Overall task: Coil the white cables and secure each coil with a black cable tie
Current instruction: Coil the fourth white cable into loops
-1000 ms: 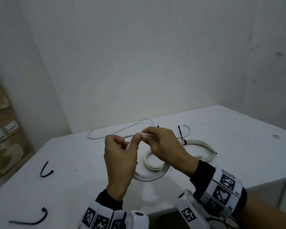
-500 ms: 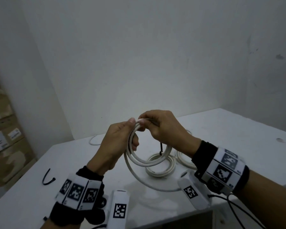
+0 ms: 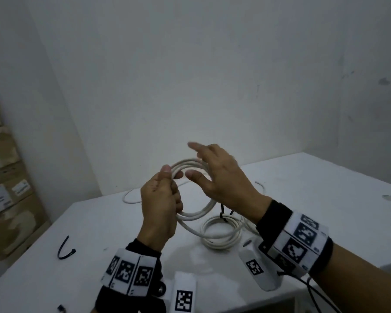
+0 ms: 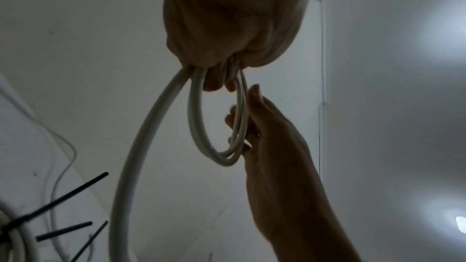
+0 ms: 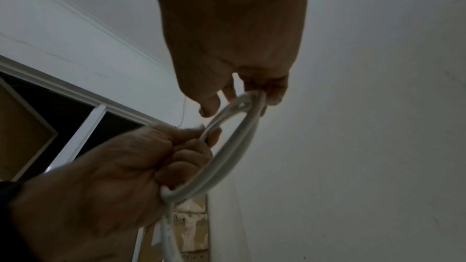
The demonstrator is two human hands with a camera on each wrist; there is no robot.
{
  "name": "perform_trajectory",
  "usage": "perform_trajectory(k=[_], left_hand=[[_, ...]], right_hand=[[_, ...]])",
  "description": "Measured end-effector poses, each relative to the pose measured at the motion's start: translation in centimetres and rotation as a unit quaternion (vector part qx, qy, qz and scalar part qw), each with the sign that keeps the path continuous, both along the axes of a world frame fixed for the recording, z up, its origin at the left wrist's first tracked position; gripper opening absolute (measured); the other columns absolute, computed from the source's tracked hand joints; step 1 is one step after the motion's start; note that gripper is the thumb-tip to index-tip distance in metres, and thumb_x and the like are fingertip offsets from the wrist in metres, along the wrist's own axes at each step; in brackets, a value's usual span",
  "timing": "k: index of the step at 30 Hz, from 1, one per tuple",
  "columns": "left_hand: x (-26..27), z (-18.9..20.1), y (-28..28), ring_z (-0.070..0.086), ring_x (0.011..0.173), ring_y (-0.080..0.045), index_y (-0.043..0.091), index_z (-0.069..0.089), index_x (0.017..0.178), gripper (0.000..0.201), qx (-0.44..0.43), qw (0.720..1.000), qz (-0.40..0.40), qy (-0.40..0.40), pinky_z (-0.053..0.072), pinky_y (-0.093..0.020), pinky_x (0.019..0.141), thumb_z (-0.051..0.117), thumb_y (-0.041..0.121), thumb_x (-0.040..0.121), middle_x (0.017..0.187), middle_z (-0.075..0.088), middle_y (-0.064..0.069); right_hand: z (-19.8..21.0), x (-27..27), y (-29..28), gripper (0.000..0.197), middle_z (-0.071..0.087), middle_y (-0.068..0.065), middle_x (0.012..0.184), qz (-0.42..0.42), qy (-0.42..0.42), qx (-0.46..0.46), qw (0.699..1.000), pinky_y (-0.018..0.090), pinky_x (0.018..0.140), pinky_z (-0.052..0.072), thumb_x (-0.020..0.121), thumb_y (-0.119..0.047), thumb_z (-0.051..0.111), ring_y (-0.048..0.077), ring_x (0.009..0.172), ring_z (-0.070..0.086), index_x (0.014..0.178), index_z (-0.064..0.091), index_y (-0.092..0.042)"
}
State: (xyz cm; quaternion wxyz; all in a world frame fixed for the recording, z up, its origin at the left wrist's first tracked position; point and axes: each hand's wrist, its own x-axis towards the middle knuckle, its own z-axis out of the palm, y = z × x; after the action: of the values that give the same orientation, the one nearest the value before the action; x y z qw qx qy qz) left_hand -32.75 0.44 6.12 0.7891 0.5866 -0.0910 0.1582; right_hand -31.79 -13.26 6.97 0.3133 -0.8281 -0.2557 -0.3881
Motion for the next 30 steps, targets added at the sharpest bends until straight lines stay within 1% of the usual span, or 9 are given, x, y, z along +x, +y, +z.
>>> perform_trajectory(k=[1, 3, 6, 10, 14, 21, 23, 26, 30], left_hand=[[0.3, 0.1, 0.4, 0.020, 0.035, -0.005, 0.007, 0.059, 0.081, 0.035, -0.030, 0.999, 0.012, 0.006, 0.016, -0.015, 0.036, 0.041, 0.030, 0.101, 0.045, 0.028, 0.007], [1.0, 0.4, 1.2, 0.019, 0.032, -0.003, 0.007, 0.057, 0.081, 0.038, -0.089, 0.996, 0.027, 0.015, 0.016, -0.013, 0.033, 0.039, 0.032, 0.102, 0.040, 0.027, 0.010], [1.6, 0.7, 2.2, 0.019, 0.031, -0.003, 0.007, 0.056, 0.081, 0.039, -0.139, 0.989, 0.047, 0.022, 0.016, -0.012, 0.034, 0.037, 0.034, 0.102, 0.039, 0.027, 0.010], [1.6, 0.4, 2.0, 0.021, 0.031, -0.003, 0.007, 0.057, 0.082, 0.039, -0.167, 0.985, 0.039, 0.028, 0.017, -0.013, 0.033, 0.037, 0.035, 0.102, 0.039, 0.028, 0.010], [1.3, -0.8, 1.3, 0.021, 0.031, -0.003, 0.007, 0.057, 0.083, 0.039, -0.160, 0.986, 0.023, 0.043, 0.017, -0.014, 0.031, 0.037, 0.035, 0.102, 0.040, 0.027, 0.010], [0.7, -2.8, 1.0, 0.020, 0.033, -0.003, 0.006, 0.057, 0.084, 0.039, -0.139, 0.987, -0.006, 0.074, 0.019, -0.014, 0.032, 0.036, 0.033, 0.102, 0.044, 0.025, 0.008], [0.7, -2.9, 0.9, 0.020, 0.032, -0.003, 0.006, 0.056, 0.084, 0.039, -0.144, 0.986, -0.019, 0.081, 0.019, -0.014, 0.032, 0.036, 0.033, 0.102, 0.044, 0.024, 0.008], [0.6, -3.0, 0.7, 0.019, 0.033, -0.003, 0.005, 0.056, 0.084, 0.038, -0.149, 0.984, -0.031, 0.090, 0.019, -0.014, 0.031, 0.037, 0.034, 0.102, 0.045, 0.024, 0.008], [0.3, -3.1, 0.3, 0.019, 0.032, -0.003, 0.004, 0.057, 0.086, 0.038, -0.133, 0.987, -0.022, 0.082, 0.018, -0.014, 0.032, 0.038, 0.033, 0.102, 0.044, 0.024, 0.008]], right_hand=[[-0.5, -0.6, -0.4, 0.046, 0.059, 0.003, 0.103, -0.015, -0.026, 0.029, 0.999, 0.032, 0.083, 0.045, 0.088, -0.044, 0.051, 0.015, 0.094, 0.056, 0.125, 0.055, -0.018], [-1.9, -2.1, -1.0, 0.020, 0.060, -0.003, 0.082, -0.005, -0.035, 0.133, 0.990, 0.030, 0.070, 0.046, 0.087, -0.036, 0.057, 0.011, 0.075, 0.055, 0.094, 0.061, -0.018], [-5.3, -3.4, -1.3, 0.027, 0.057, 0.007, 0.056, 0.016, 0.119, 0.254, 0.960, 0.036, 0.051, 0.045, 0.085, -0.032, 0.062, 0.021, 0.053, 0.054, 0.066, 0.052, -0.015], [-8.0, -3.5, -0.5, 0.017, 0.069, 0.012, 0.077, 0.055, 0.273, 0.407, 0.870, 0.028, 0.043, 0.051, 0.090, -0.024, 0.060, 0.018, 0.062, 0.066, 0.083, 0.054, -0.010], [-6.9, -2.7, 0.5, 0.005, 0.070, 0.012, 0.078, 0.152, 0.264, 0.531, 0.791, 0.030, 0.048, 0.055, 0.094, -0.011, 0.054, 0.018, 0.062, 0.068, 0.091, 0.055, -0.007], [-4.7, -1.9, 0.9, 0.015, 0.056, 0.003, 0.058, 0.182, 0.224, 0.533, 0.796, 0.023, 0.044, 0.049, 0.093, -0.008, 0.055, 0.013, 0.048, 0.053, 0.096, 0.069, -0.008], [-4.7, -1.9, 0.9, 0.016, 0.054, -0.001, 0.056, 0.201, 0.231, 0.543, 0.782, 0.022, 0.045, 0.047, 0.093, -0.010, 0.055, 0.010, 0.048, 0.051, 0.096, 0.071, -0.007], [-4.9, -1.7, 0.9, 0.019, 0.055, 0.008, 0.066, 0.207, 0.270, 0.563, 0.753, 0.024, 0.047, 0.046, 0.092, -0.014, 0.057, 0.012, 0.052, 0.051, 0.099, 0.071, -0.002], [-5.1, -1.5, 0.8, 0.015, 0.047, 0.004, 0.055, 0.184, 0.363, 0.560, 0.722, 0.030, 0.055, 0.041, 0.089, -0.011, 0.056, 0.015, 0.048, 0.043, 0.081, 0.066, -0.004]])
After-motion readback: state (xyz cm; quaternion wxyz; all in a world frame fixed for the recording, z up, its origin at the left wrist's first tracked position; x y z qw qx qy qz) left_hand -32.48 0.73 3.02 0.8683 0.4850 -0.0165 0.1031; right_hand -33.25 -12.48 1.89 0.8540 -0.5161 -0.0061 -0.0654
